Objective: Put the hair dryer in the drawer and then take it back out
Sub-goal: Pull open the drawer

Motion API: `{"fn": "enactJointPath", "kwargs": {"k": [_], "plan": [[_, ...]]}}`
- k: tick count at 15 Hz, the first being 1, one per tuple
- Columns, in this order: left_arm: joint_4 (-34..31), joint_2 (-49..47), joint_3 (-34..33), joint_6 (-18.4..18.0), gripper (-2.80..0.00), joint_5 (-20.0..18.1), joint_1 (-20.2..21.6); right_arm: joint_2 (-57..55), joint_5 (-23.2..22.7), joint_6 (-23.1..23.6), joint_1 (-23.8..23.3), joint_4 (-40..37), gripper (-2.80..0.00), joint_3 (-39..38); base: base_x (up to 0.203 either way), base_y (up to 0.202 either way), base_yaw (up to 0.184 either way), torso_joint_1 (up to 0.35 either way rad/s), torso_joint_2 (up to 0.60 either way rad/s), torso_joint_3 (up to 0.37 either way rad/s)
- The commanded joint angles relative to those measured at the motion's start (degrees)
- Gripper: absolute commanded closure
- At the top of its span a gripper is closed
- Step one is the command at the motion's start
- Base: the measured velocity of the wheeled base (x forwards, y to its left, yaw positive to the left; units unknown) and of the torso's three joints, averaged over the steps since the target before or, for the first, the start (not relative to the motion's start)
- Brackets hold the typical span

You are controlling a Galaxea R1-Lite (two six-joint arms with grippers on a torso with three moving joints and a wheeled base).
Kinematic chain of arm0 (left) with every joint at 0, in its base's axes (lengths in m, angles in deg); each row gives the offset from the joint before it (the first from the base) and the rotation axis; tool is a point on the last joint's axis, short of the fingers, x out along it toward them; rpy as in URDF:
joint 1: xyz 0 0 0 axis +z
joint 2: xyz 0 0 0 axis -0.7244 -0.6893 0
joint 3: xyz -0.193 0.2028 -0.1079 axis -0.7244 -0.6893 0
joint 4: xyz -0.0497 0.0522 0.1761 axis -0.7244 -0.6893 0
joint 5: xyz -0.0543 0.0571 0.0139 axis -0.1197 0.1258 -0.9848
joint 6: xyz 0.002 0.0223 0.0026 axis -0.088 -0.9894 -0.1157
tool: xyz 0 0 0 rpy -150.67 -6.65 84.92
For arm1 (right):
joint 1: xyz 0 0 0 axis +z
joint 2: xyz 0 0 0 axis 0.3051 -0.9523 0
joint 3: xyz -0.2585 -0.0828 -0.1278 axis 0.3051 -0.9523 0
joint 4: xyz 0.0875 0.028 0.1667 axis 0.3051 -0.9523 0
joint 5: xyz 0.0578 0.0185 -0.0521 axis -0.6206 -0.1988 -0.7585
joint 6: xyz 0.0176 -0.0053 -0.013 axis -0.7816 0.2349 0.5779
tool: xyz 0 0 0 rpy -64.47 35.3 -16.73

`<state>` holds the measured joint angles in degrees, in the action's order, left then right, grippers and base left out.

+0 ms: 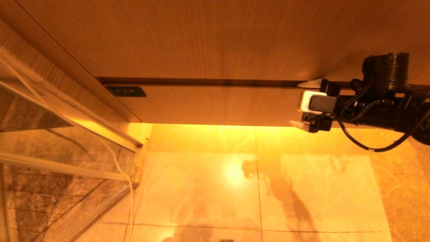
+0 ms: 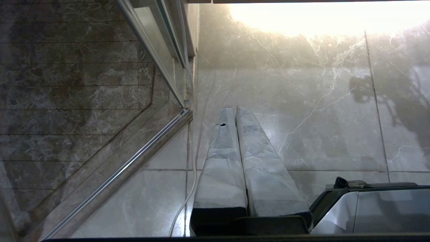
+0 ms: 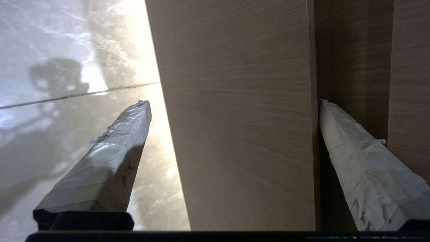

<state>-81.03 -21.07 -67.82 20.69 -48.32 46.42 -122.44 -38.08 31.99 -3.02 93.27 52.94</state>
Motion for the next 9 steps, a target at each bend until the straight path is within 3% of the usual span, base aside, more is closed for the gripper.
{"fn": "enactJointPath", "kwargs": {"k": [1,9], "plan": [[0.0,0.0,-0.1,0.0,0.00,0.0,0.0,0.8,-0.1,0.3,-0.2,-3.7,-2.80,-0.2,0.000,0.000,0.000,0.000,0.00,0.000],[0.0,0.0,-0.1,0.0,0.00,0.0,0.0,4.0,0.1,-1.0,-1.2,-8.1,-2.80,-1.6,0.000,0.000,0.000,0.000,0.00,0.000]]}}
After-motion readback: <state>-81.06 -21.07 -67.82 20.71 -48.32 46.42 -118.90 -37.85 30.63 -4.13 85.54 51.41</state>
